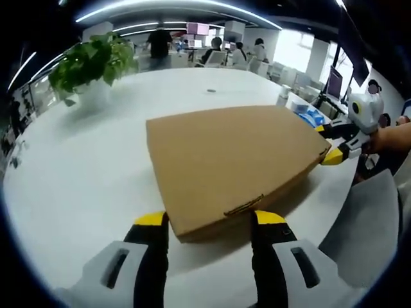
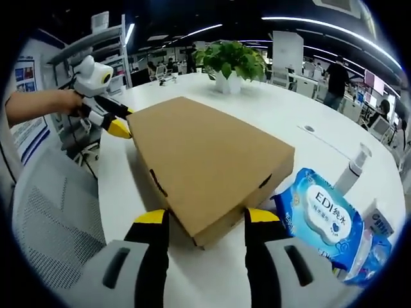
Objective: Operate the shoe box by opening the lid, removing the specified soft item, and placing it in the target area until the item is outside and the box remains undamaged.
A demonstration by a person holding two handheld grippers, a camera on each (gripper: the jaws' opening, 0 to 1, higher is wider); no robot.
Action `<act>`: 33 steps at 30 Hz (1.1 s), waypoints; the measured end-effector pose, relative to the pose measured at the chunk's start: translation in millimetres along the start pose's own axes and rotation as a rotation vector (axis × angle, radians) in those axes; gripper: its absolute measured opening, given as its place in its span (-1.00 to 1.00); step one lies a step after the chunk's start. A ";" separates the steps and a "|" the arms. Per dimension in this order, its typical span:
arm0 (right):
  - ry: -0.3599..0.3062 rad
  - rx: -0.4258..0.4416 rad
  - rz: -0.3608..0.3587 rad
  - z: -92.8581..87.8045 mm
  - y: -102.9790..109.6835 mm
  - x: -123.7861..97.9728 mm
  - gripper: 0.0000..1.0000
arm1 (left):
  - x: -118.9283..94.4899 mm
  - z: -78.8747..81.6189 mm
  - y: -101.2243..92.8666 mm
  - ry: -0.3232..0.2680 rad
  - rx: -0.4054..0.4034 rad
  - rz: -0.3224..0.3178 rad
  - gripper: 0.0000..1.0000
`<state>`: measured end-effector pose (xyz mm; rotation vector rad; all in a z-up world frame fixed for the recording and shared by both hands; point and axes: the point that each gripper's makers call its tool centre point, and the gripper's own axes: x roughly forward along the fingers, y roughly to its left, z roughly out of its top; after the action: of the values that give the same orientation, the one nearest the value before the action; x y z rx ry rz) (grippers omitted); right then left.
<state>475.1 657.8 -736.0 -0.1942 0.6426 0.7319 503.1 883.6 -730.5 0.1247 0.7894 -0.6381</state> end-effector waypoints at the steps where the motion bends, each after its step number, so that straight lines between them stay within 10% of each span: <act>1: 0.000 0.000 0.000 0.8 -1.6 0.9 -0.14 | 1.3 1.4 1.0 0.001 0.001 -0.001 0.01; 33: 0.017 -0.003 -0.002 32.7 -73.5 36.2 -0.12 | 52.8 58.2 32.1 -0.017 0.001 -0.012 -0.01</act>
<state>560.7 636.4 -735.9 -0.2041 0.6575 0.7302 585.7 864.2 -730.2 0.1153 0.7740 -0.6497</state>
